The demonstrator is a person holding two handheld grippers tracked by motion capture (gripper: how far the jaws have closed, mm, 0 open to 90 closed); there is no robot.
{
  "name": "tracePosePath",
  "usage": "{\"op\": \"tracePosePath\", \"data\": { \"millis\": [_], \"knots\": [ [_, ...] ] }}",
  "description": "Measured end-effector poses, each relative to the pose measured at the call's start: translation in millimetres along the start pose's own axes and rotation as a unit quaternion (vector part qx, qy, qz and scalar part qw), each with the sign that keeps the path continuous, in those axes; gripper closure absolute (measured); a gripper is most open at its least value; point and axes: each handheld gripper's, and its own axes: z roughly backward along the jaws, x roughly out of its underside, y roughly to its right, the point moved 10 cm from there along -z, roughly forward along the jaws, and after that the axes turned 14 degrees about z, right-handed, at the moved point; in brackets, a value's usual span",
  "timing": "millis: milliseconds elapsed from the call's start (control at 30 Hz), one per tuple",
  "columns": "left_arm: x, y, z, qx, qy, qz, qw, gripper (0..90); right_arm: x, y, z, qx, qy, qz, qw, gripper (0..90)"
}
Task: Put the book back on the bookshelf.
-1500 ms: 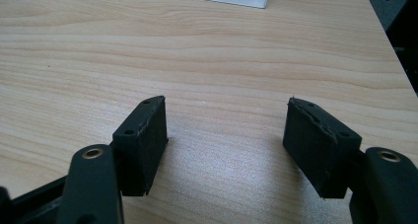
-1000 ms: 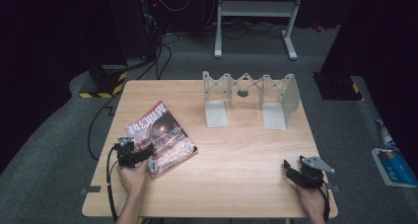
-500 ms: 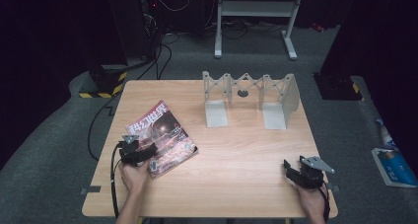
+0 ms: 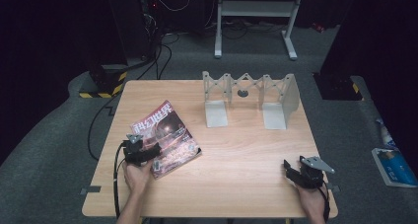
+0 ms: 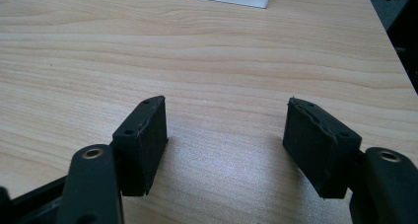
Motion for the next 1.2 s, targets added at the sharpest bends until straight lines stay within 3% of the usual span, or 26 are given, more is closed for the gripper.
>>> {"op": "tracePosePath", "data": {
  "millis": [467,1200],
  "knots": [
    [6.4,9.8,4.1,0.009,-0.015,-0.012,0.9998,19.1,0.1,0.1,0.1,0.000,0.000,0.000,1.0000,32.9],
    [19.9,23.4,14.8,0.022,-0.019,-0.019,0.9994,22.0,0.4,-0.6,0.6,-0.002,0.000,0.001,1.0000,32.9]
  ]
}}
